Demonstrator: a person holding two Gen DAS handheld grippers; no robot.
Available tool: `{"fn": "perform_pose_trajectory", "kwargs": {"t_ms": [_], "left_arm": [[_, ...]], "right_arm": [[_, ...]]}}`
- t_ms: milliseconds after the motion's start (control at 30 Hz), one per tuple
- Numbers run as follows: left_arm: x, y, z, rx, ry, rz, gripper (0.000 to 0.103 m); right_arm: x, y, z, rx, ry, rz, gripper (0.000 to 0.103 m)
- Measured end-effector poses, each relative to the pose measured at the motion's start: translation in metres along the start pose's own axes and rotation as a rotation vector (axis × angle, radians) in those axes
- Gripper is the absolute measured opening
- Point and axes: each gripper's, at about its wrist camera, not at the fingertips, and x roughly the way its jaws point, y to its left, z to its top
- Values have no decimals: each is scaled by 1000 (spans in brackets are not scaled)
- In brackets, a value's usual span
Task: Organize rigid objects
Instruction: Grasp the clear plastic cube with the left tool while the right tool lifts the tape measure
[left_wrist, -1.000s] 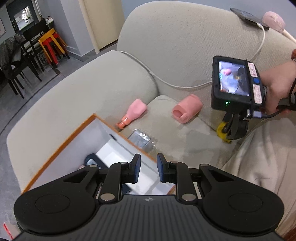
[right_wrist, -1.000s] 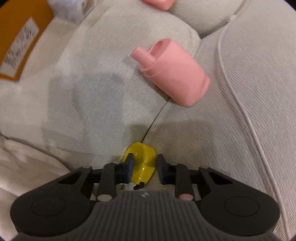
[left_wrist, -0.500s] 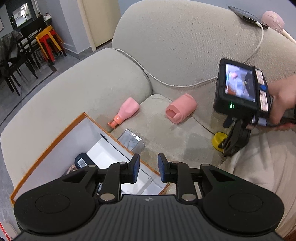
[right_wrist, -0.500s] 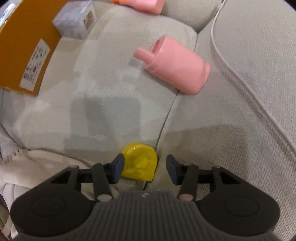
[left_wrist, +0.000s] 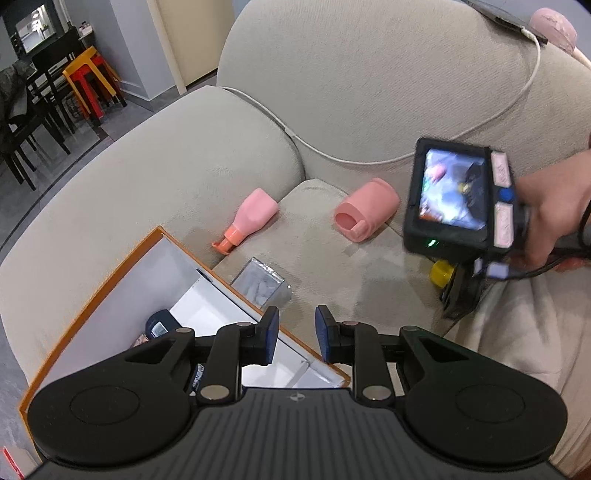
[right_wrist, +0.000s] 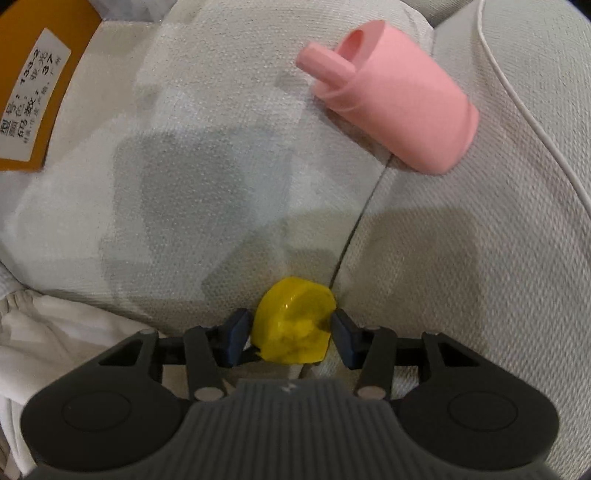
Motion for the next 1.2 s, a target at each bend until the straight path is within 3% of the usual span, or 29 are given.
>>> {"fn": "perform_pose_trajectory", "kwargs": {"t_ms": [100,233,433,533,633,733,833,1000,1200], "left_arm": [[4,2,2,44,7,9,30],[14,4,11,143,20,10,40],[48,-11,22,456,86,13,71],[72,-13,28,560,144,43,74],[98,-5,41,529,239,26,74],[120,4,51,488,329,-11,74],[137,3,51,525,393,-21,74],[158,3,50,545,458,-22,73],[166,1,49,533,469,-27,59]], "right_arm": [[-12,-10,-8,51,-69,41,35],[-34,-24,-24,111,-210,107,27],[-51,-41,-43,299,-426,311,23],[-57,-44,-41,390,-514,432,20],[-68,-44,-38,429,-580,476,20],[-57,-41,-28,436,-587,457,20],[-47,-51,-23,469,-596,538,20],[-37,-58,-19,502,-594,583,19],[-39,-61,-21,506,-596,569,24]]}}
